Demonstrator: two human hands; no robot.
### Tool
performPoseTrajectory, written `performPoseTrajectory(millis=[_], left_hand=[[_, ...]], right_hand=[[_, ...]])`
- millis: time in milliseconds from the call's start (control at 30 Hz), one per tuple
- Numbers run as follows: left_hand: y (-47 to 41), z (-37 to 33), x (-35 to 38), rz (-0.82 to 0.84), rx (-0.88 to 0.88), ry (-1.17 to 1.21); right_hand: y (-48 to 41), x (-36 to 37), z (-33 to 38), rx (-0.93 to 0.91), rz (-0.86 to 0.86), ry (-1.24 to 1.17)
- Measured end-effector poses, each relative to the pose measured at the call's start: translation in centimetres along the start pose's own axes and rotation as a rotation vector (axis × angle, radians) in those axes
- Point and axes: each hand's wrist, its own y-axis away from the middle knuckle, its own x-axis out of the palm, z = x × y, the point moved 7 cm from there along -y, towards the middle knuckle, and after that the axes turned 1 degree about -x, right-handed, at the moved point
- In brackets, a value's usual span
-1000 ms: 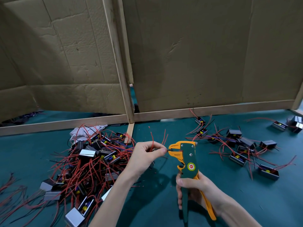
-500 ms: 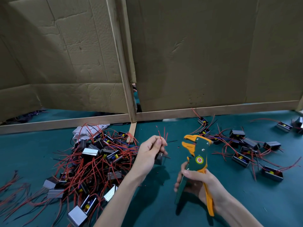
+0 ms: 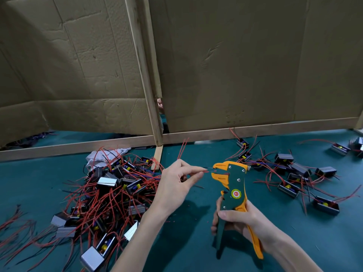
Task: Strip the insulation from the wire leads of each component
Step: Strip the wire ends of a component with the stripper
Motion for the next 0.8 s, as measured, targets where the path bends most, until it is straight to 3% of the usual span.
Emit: performPoseTrajectory(millis=[800], left_hand=[[0.0, 0.8, 0.5, 0.011, -0.115, 0.117]], right_hand=[[0.4, 0.3, -0.1, 0.023, 0.047, 0.003]])
